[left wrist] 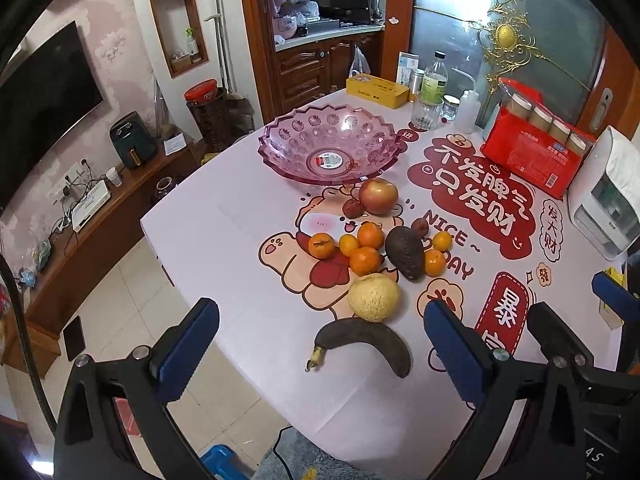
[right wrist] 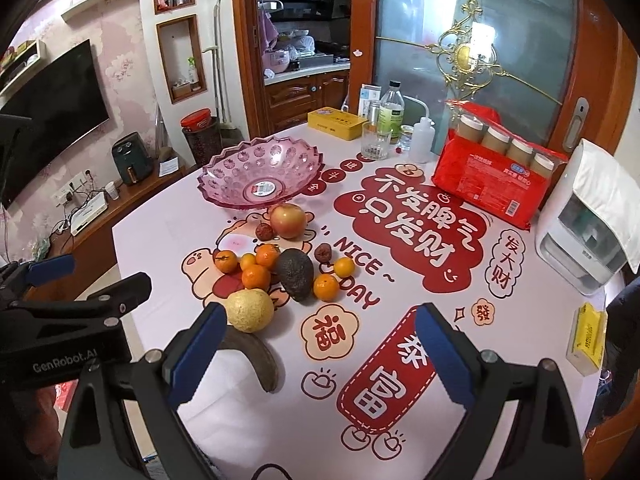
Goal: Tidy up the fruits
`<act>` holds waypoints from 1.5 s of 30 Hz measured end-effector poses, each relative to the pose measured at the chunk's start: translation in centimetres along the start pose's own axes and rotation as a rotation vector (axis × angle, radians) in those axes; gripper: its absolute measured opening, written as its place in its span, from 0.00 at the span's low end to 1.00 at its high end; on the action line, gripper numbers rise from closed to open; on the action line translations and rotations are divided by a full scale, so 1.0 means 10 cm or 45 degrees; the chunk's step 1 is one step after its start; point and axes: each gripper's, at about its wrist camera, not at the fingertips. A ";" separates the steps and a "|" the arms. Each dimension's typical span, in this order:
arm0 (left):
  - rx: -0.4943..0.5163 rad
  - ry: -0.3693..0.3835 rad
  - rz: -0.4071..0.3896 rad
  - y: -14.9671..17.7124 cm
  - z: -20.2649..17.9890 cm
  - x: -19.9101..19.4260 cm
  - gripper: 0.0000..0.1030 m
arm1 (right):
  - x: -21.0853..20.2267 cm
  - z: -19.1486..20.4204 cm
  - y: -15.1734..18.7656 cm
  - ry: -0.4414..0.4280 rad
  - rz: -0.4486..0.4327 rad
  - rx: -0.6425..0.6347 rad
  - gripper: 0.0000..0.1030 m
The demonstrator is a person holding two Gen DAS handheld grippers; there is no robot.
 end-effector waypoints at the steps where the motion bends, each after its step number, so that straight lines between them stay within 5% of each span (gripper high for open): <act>1: -0.004 0.002 -0.001 0.00 0.00 0.00 0.99 | 0.00 0.01 0.00 -0.005 -0.004 -0.005 0.90; 45: -0.032 -0.020 -0.020 0.07 0.18 -0.06 0.99 | -0.03 0.04 0.03 -0.070 -0.023 -0.037 0.88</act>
Point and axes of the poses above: each gripper's, at about its wrist camera, not at the fingertips, and x roughly the way its jaws point, z to its left, y to its underside, and after that the axes turned 13 degrees about z, right-handed
